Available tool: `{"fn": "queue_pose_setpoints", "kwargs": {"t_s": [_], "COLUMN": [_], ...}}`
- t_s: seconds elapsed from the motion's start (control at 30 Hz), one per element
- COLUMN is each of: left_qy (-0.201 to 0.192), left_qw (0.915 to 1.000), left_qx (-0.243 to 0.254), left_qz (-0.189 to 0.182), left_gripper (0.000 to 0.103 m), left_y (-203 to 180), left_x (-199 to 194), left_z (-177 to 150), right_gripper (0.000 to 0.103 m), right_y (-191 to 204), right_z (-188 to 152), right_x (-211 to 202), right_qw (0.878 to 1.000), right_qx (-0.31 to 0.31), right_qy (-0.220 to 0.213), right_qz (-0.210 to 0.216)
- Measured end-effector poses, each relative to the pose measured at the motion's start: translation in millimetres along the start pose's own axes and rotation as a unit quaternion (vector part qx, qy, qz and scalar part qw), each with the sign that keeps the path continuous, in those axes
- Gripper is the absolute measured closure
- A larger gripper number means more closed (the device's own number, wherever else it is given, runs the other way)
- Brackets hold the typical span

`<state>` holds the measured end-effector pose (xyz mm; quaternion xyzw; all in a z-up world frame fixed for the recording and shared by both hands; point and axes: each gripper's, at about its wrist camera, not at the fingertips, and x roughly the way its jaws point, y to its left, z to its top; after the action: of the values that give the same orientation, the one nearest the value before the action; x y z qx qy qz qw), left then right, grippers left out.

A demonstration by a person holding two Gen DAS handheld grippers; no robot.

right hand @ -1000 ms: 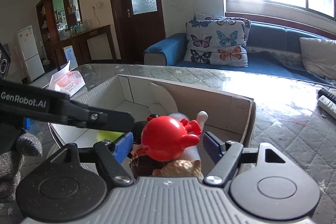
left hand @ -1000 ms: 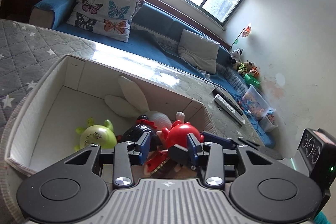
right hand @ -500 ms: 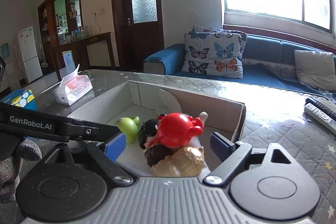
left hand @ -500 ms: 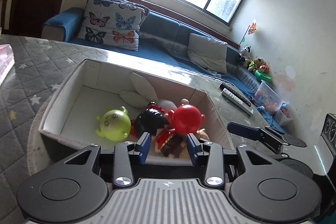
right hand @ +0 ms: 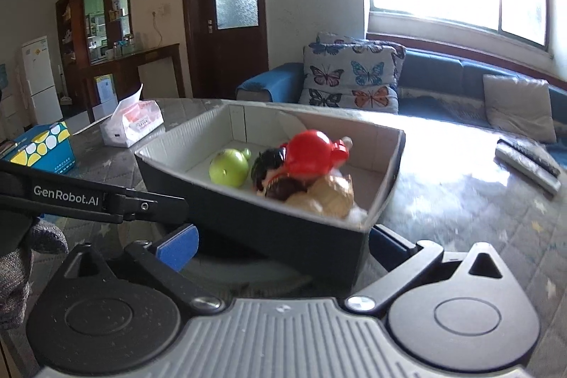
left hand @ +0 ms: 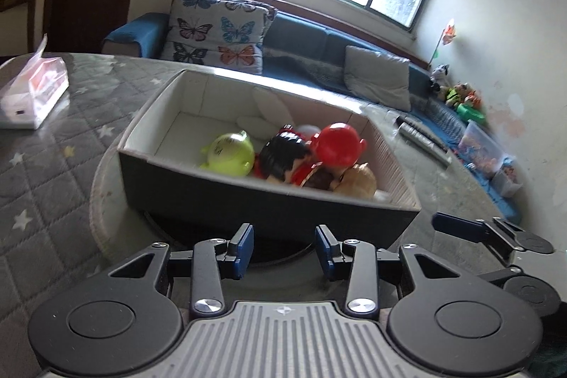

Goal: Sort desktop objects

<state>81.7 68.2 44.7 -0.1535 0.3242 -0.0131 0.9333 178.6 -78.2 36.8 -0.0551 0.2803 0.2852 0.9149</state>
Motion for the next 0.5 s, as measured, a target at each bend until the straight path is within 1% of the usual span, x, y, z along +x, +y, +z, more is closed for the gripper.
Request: {"fn": "queue_pose_setpoints", "kwargs": {"t_s": [0.27,0.5], "left_qy": [0.013,0.010], "left_qw": [0.9996,0.9988], "left_qx": [0.007,0.024], "left_qz": [0.024,0.042], "left_gripper": [0.062,0.062], "left_y": [-4.6,-14.1], "left_x": [-6.8,-12.1], "left_z": [-20.4,-33.1], "right_gripper": [0.000,0.000], "right_y": [-6.3,-6.7], "right_z": [-18.3,-29.7], "right_x": [-11.9,-19.3], "right_qw": [0.999,0.998], "right_qx": [0.034,0.052], "right_qy": [0.003,0.007], "right_qz": [-0.017,-0.035]}}
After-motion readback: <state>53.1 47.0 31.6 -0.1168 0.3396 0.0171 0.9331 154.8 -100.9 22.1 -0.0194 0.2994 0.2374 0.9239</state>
